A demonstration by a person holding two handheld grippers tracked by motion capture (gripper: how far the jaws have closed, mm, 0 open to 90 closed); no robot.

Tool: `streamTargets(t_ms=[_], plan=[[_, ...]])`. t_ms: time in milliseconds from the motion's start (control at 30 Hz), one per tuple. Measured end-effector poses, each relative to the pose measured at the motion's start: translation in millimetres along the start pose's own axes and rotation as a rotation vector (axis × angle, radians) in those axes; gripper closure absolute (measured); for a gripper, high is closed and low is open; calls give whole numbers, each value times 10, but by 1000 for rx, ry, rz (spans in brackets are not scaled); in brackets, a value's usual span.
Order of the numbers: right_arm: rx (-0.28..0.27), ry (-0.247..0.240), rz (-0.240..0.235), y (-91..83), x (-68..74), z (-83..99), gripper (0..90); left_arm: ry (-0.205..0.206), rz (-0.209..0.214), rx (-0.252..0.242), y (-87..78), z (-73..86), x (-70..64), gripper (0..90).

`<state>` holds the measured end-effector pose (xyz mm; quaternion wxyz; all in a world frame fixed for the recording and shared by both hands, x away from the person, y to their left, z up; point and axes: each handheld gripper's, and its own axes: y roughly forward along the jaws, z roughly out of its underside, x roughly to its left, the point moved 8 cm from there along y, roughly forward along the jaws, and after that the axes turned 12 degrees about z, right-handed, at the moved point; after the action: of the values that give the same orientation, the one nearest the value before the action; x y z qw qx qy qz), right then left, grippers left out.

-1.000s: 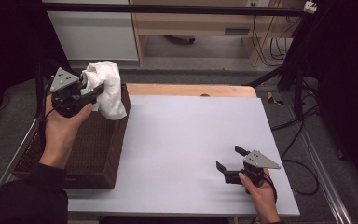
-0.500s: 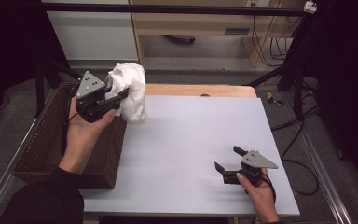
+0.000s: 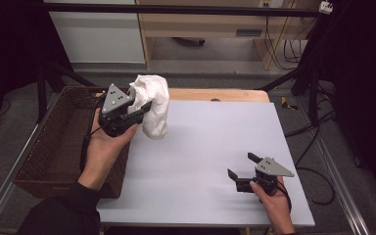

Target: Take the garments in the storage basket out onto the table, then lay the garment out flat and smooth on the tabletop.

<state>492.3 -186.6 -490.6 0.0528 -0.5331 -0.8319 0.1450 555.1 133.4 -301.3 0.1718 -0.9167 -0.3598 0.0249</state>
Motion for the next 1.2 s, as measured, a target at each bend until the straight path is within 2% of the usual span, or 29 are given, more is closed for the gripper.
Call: streamTargets(t_ms=[233, 433, 667, 767, 900, 1000, 1200], plan=[[-5, 12, 5, -17, -19, -7, 43, 0, 28, 11, 119, 63, -119, 676], [-5, 14, 14, -17, -32, -10, 42, 21, 60, 44, 277, 209, -283, 675], [3, 23, 42, -9, -84, 1, 43, -4, 130, 102, 511, 510, -541, 674], [7, 24, 55, -14, -109, 10, 44, -2, 158, 130, 620, 643, -660, 673], [14, 47, 54, -19, -120, 5, 48, -28, 194, 143, 775, 831, -852, 673], [15, 53, 57, -27, -135, -1, 55, -30, 225, 166, 884, 967, -995, 672], [28, 59, 73, -31, -182, 6, 57, -49, 281, 194, 1043, 1154, -1243, 670]])
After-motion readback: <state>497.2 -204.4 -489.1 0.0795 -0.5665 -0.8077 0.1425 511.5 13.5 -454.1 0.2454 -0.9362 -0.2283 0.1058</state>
